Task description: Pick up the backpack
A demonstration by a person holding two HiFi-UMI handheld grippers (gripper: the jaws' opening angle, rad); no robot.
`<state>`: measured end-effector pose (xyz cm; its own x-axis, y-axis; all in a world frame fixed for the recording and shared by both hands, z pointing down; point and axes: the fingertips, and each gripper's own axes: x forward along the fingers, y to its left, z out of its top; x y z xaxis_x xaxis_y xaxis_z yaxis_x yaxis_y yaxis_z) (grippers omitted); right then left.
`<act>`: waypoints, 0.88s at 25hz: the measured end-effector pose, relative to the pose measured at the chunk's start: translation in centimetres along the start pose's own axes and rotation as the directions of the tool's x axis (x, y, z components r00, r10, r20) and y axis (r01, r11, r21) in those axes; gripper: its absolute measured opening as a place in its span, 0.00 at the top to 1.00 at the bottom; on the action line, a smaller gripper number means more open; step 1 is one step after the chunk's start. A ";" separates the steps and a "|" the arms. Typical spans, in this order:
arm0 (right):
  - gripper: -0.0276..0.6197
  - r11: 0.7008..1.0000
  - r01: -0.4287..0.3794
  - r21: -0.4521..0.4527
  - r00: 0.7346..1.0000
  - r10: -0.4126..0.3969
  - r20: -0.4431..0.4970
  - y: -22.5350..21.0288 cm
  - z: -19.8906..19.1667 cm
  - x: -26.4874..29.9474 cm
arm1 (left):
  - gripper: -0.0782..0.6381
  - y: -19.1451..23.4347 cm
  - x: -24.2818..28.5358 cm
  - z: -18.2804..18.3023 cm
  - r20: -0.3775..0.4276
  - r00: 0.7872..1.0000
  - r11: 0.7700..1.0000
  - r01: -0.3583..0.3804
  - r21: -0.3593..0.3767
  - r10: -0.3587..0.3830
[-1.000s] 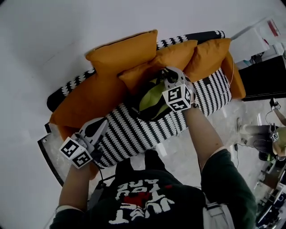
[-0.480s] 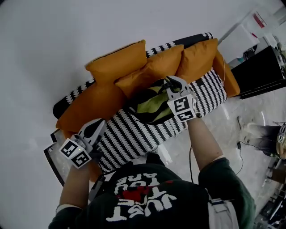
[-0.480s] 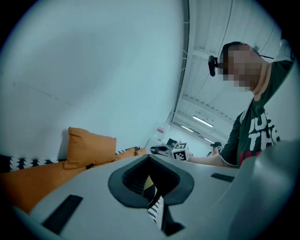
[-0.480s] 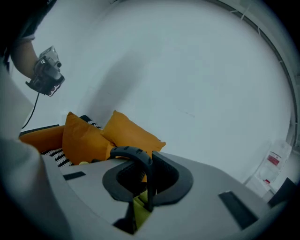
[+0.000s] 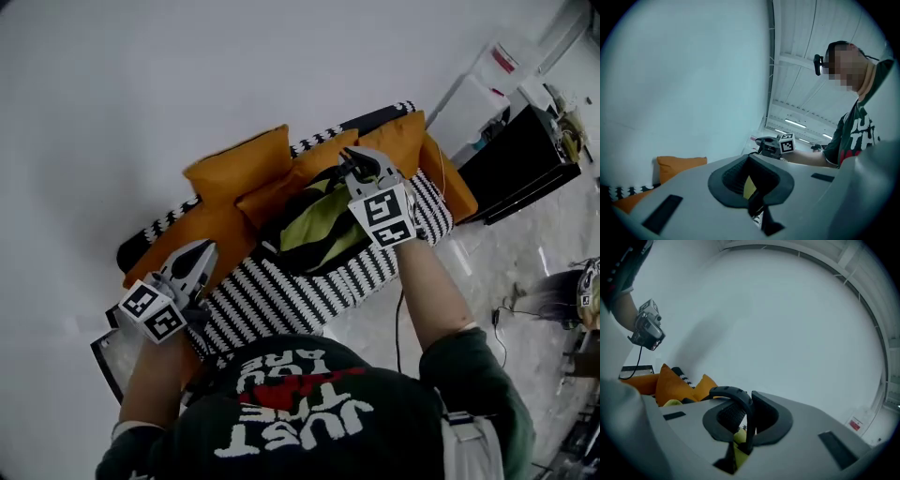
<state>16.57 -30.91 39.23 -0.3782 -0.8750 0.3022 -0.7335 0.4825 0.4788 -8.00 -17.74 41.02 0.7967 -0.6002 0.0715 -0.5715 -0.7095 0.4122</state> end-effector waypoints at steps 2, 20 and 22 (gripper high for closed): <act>0.88 0.999 0.024 -0.026 1.000 -0.024 0.015 -1.6 3.2 -1.1 | 0.88 -0.4 -0.1 1.8 0.012 1.000 1.000 0.006 0.021 -0.006; 0.88 0.964 0.238 -0.121 0.967 -0.224 0.118 -19.0 24.6 -10.0 | 0.88 -3.0 0.3 18.2 0.119 0.992 0.980 0.028 0.195 -0.052; 0.88 0.959 0.254 -0.128 0.963 -0.239 0.125 -19.9 25.9 -10.9 | 0.88 -3.3 0.3 19.7 0.128 0.990 0.977 0.032 0.212 -0.060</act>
<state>20.66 -32.07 5.10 -0.2601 -0.9628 0.0734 -0.7273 0.2453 0.6410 -9.73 -22.81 21.82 0.7978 -0.5989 -0.0698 -0.5747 -0.7904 0.2121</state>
